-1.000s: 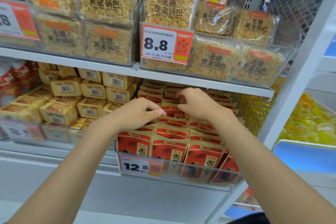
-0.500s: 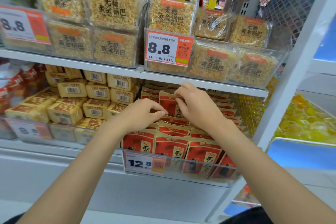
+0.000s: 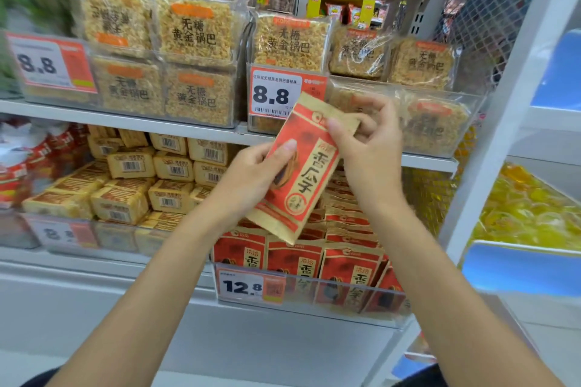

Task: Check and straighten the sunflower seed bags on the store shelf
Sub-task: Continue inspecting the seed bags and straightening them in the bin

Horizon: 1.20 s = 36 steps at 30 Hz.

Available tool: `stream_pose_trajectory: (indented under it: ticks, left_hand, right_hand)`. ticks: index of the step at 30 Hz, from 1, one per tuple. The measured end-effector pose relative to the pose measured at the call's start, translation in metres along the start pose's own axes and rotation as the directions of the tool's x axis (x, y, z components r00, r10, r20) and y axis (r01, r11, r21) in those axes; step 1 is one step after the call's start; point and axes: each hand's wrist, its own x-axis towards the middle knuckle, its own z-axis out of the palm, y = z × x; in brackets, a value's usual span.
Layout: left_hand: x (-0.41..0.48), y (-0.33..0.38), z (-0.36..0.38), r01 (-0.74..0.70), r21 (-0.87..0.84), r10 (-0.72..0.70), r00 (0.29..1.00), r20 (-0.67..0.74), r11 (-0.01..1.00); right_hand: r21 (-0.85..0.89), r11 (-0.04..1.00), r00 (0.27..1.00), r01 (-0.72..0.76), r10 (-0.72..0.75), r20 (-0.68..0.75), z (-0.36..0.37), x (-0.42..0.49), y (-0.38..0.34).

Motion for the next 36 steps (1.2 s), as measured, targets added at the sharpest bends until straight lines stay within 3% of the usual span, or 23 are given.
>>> stream_pose_trajectory:
  ticks: [3, 5, 11, 14, 17, 21, 27, 31, 36]
  left_hand:
    - [-0.004, -0.006, 0.003, 0.009, -0.008, -0.009, 1.000, -0.008, 1.000]
    - [-0.007, -0.008, 0.001, 0.054, -0.091, -0.054, 0.999, 0.004, 0.994]
    - [-0.011, -0.005, 0.007, 0.150, -0.244, -0.149, 0.989, 0.022, 0.958]
    - [-0.011, -0.001, 0.007, 0.140, -0.186, -0.156, 0.985, -0.077, 0.973]
    - [-0.011, -0.001, 0.007, 0.116, -0.276, -0.185, 0.954, -0.236, 0.954]
    - [-0.012, -0.004, 0.007, 0.157, -0.329, -0.244, 0.939, -0.242, 0.931]
    - [-0.019, -0.001, -0.002, 0.169, -0.078, -0.168, 0.985, 0.028, 0.982]
    - [-0.021, -0.002, -0.007, 0.008, -0.033, -0.011, 0.996, -0.091, 0.999]
    - [-0.018, -0.004, -0.008, -0.007, -0.053, 0.000, 0.991, -0.132, 0.999]
  right_hand:
    - [0.158, 0.959, 0.971, -0.234, 0.237, 0.002, 0.002, -0.015, 0.011]
    - [0.211, 0.924, 0.947, -0.320, 0.314, 0.064, -0.004, -0.024, 0.015]
    - [-0.037, 0.971, 0.952, -0.238, 0.241, 0.190, -0.009, -0.038, 0.020]
    - [-0.007, 0.941, 0.912, -0.337, 0.329, 0.244, -0.008, -0.043, 0.018]
    - [0.013, 0.895, 0.836, -0.447, 0.412, 0.362, -0.005, -0.053, 0.015]
    - [0.003, 0.891, 0.824, -0.454, 0.418, 0.383, -0.003, -0.060, 0.013]
    - [0.108, 0.904, 0.878, -0.414, 0.365, 0.308, -0.011, -0.056, 0.014]
    - [-0.003, 0.915, 0.795, -0.403, 0.351, 0.495, -0.019, -0.053, 0.013]
    - [0.034, 0.912, 0.797, -0.409, 0.339, 0.500, -0.016, -0.055, 0.019]
